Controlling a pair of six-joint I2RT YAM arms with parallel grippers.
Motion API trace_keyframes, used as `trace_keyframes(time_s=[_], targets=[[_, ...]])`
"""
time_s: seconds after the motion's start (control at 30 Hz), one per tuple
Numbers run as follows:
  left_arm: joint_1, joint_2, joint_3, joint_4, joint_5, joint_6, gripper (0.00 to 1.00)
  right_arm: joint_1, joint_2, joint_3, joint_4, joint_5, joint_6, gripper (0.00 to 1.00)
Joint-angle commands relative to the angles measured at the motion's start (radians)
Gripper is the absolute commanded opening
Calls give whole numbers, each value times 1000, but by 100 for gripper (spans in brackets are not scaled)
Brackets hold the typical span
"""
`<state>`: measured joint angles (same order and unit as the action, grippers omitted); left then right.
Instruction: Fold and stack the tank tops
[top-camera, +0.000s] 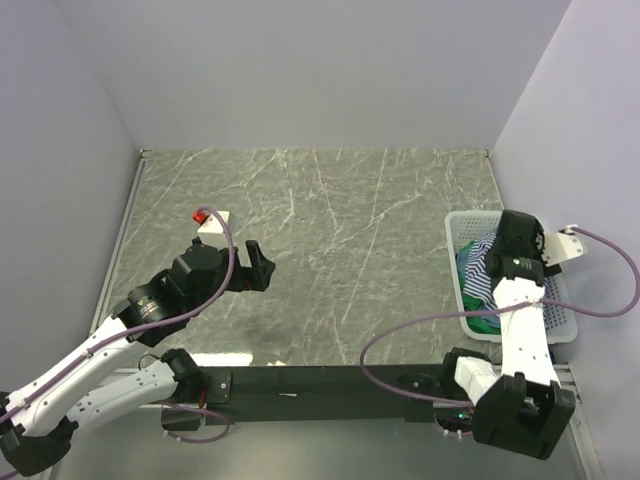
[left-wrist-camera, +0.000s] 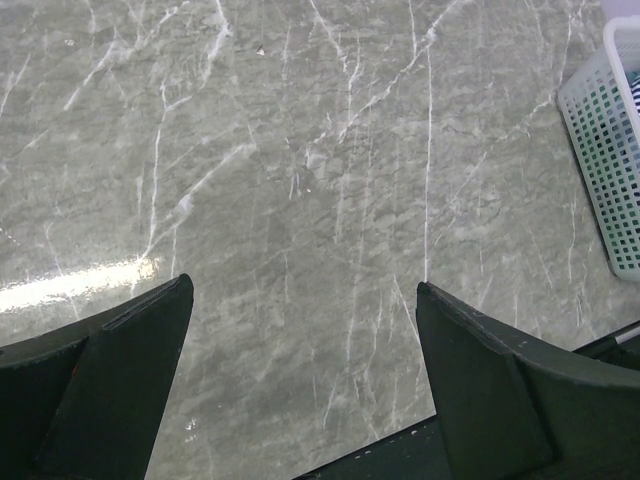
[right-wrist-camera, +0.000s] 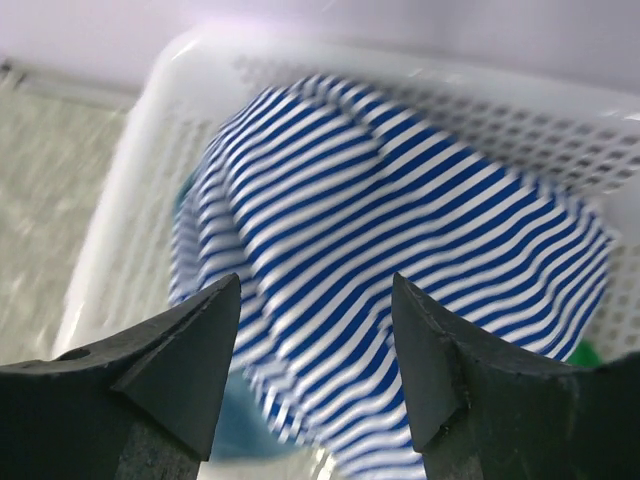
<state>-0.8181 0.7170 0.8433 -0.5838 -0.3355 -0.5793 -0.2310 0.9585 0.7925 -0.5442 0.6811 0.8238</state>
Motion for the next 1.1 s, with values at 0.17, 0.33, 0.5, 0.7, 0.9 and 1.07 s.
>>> trace_keyframes(time_s=[0.17,0.33,0.5,0.7,0.9,1.07], targets=[[-3,33,3,45,41,22,99,-125,190,50,95,-132,-60,72],[-1,47,8,47,35,21,99,-126,315,48,150,-206,-35,65],[-3,42,4,45,24,18,99,-126,244,19,126,-183,-23,0],[-3,52,7,45,16,18,99,-125,16,117,20,-185,-63,0],[-3,48,7,45,15,15,99,-119,-108,304,-71,-274,-115,0],[-3,36,13,45,1,6,99,-51,-116,500,-65,-403,-123,0]])
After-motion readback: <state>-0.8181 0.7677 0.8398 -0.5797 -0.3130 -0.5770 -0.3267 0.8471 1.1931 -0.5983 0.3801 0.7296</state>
